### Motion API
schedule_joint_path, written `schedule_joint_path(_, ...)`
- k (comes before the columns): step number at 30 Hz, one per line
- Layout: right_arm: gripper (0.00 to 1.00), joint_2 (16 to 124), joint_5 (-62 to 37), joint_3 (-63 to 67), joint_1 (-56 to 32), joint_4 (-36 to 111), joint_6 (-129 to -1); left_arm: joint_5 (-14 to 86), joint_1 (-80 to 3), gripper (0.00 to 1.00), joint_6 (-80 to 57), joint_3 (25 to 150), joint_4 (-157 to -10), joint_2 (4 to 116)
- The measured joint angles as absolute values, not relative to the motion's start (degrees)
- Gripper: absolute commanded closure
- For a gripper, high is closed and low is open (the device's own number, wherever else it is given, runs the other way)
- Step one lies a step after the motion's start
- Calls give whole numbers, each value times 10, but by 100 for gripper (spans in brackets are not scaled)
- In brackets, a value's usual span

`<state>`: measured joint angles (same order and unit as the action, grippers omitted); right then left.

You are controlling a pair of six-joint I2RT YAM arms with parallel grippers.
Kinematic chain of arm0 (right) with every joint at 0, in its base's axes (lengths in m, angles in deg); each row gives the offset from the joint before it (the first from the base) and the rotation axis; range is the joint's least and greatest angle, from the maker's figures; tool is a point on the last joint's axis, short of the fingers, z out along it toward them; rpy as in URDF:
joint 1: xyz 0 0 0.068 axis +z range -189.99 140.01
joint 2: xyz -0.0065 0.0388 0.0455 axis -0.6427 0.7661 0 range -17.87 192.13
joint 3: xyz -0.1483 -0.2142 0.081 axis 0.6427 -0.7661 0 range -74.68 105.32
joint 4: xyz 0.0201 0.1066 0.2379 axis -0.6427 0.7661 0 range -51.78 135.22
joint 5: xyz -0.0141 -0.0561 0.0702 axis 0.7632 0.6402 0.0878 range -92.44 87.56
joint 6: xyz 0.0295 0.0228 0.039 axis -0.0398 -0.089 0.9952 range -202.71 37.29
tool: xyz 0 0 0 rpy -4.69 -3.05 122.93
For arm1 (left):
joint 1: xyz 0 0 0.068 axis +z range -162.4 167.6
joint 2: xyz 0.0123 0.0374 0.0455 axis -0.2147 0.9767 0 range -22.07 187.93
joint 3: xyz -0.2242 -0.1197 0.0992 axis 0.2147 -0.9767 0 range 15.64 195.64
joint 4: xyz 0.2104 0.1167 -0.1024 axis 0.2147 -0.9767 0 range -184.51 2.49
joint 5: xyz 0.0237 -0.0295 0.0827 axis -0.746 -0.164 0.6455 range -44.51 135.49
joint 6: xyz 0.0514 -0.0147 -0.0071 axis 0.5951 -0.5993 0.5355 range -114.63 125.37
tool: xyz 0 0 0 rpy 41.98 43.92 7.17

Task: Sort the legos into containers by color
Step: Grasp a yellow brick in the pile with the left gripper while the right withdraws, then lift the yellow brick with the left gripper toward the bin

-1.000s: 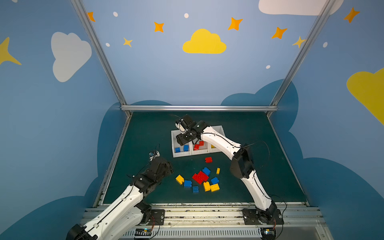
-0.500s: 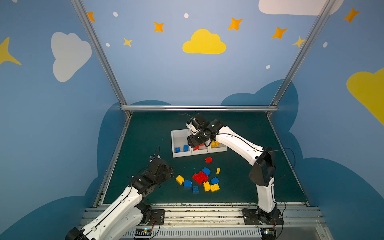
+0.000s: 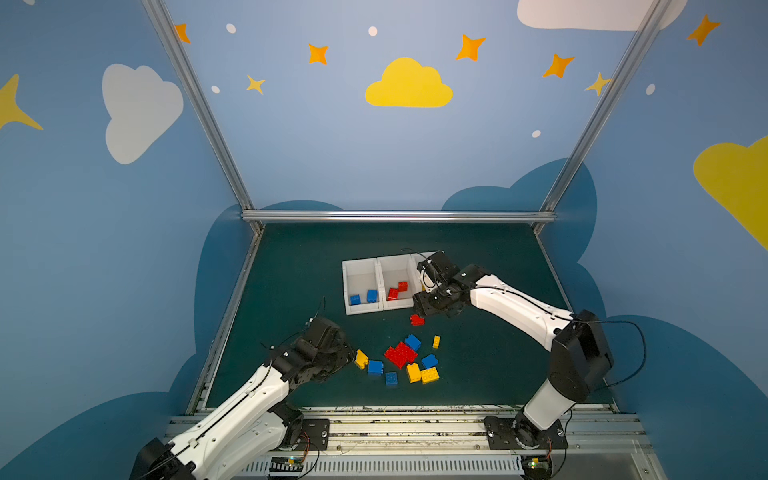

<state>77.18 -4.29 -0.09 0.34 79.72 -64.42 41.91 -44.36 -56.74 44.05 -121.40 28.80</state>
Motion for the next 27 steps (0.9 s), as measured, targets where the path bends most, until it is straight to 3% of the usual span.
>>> schedule_joint_path(14, 30, 756, -50, -43, -13, 773, -614, 358, -450, 25, -560, 490, -1122, 496)
schedule_joint_path(27, 37, 740, -49, -65, -16, 766, -594, 352, -467, 49, -507, 553, -1138, 587)
